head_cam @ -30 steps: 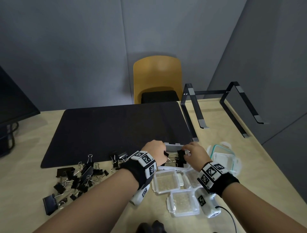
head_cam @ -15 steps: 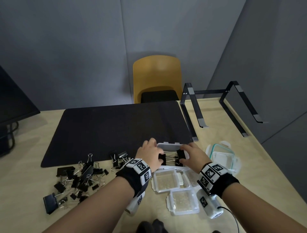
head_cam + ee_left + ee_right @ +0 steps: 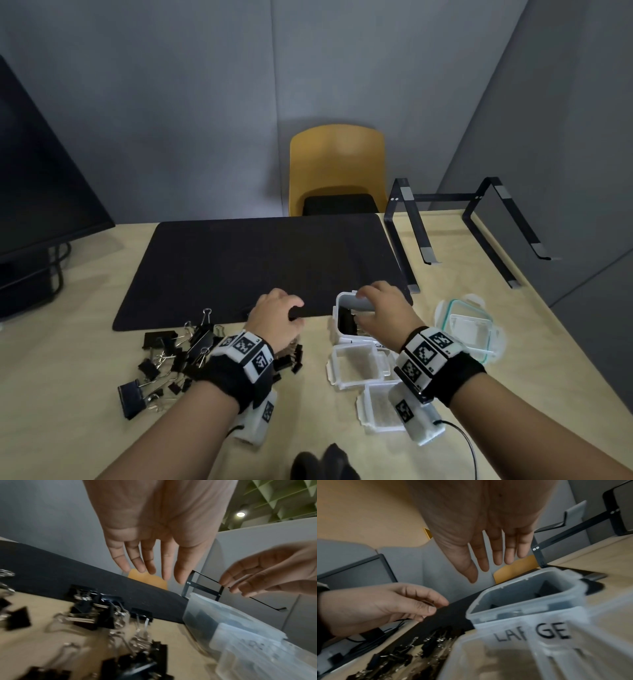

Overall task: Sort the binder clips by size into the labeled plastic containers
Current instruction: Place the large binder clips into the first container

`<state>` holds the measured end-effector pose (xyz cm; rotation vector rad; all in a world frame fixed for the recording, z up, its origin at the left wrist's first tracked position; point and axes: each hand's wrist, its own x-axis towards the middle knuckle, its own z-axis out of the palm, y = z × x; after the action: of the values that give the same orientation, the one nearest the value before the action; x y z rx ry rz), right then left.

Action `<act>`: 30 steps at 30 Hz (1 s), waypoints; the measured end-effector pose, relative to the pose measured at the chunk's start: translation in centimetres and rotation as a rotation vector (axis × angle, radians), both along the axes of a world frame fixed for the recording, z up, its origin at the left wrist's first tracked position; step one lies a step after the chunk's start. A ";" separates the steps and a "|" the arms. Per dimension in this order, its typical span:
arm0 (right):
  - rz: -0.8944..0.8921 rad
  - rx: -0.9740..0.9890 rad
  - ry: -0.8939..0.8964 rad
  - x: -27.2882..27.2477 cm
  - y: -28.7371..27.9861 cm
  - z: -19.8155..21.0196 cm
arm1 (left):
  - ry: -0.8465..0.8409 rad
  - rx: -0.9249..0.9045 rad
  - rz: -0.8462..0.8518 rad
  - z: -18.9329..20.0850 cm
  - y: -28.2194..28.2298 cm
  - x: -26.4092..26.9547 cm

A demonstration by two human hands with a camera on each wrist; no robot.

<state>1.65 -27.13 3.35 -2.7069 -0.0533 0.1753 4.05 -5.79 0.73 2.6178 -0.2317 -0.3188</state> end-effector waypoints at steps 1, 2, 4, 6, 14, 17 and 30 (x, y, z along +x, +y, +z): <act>0.019 0.015 0.008 -0.1 0.7 0.1 | 0.018 0.005 0.019 0.1 0.8 0.0; 0.041 0.027 0.016 -0.1 1.4 0.2 | 0.033 0.012 0.033 0.2 1.7 0.0; 0.082 0.061 0.040 -0.1 2.9 0.1 | 0.066 0.028 0.051 0.1 3.5 -0.2; 0.113 0.079 0.067 -0.1 4.2 0.0 | 0.100 0.040 0.071 0.0 5.3 -0.5; 0.199 0.055 0.132 0.2 9.0 -1.4 | 0.154 0.122 0.200 -0.9 11.5 -1.4; 0.211 0.058 0.148 0.4 10.5 -2.2 | 0.156 0.161 0.249 -1.6 12.7 -1.8; 0.246 0.058 0.191 2.1 14.2 -3.4 | 0.064 0.208 0.277 -4.3 13.6 -1.8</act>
<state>3.79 -12.97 -0.06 -2.6060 -0.3294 0.4961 2.29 7.81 -3.61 2.7911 0.1952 -0.3440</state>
